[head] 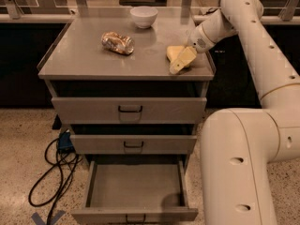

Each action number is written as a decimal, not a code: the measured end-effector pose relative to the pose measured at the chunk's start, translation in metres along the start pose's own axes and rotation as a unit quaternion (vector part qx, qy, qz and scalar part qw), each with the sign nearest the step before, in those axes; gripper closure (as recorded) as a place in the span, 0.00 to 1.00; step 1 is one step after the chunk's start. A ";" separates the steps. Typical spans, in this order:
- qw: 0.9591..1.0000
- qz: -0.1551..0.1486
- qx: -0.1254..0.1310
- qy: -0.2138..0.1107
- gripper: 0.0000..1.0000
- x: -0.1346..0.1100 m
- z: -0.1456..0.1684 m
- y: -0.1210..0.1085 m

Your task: Place sponge into bottom drawer

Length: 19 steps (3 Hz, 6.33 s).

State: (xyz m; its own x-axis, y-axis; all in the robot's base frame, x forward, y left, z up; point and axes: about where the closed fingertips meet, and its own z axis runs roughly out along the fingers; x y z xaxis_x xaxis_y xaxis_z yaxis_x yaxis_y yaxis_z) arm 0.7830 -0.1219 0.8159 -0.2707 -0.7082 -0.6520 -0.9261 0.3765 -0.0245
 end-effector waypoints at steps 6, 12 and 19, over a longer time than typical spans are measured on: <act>1.000 0.000 -0.001 0.000 1.00 -0.001 0.000 -0.001; 0.970 -0.118 0.166 -0.130 1.00 -0.014 -0.213 0.082; 0.989 0.021 0.055 -0.138 1.00 0.349 -0.027 0.255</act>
Offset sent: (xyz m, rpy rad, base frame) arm 0.0008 0.0004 -0.0024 0.0000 0.0023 0.0009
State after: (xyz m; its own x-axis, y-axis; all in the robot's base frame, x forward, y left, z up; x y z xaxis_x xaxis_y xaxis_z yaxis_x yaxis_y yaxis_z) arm 0.4454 -0.2894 0.6024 -0.2111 -0.5064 -0.8361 -0.8773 0.4753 -0.0663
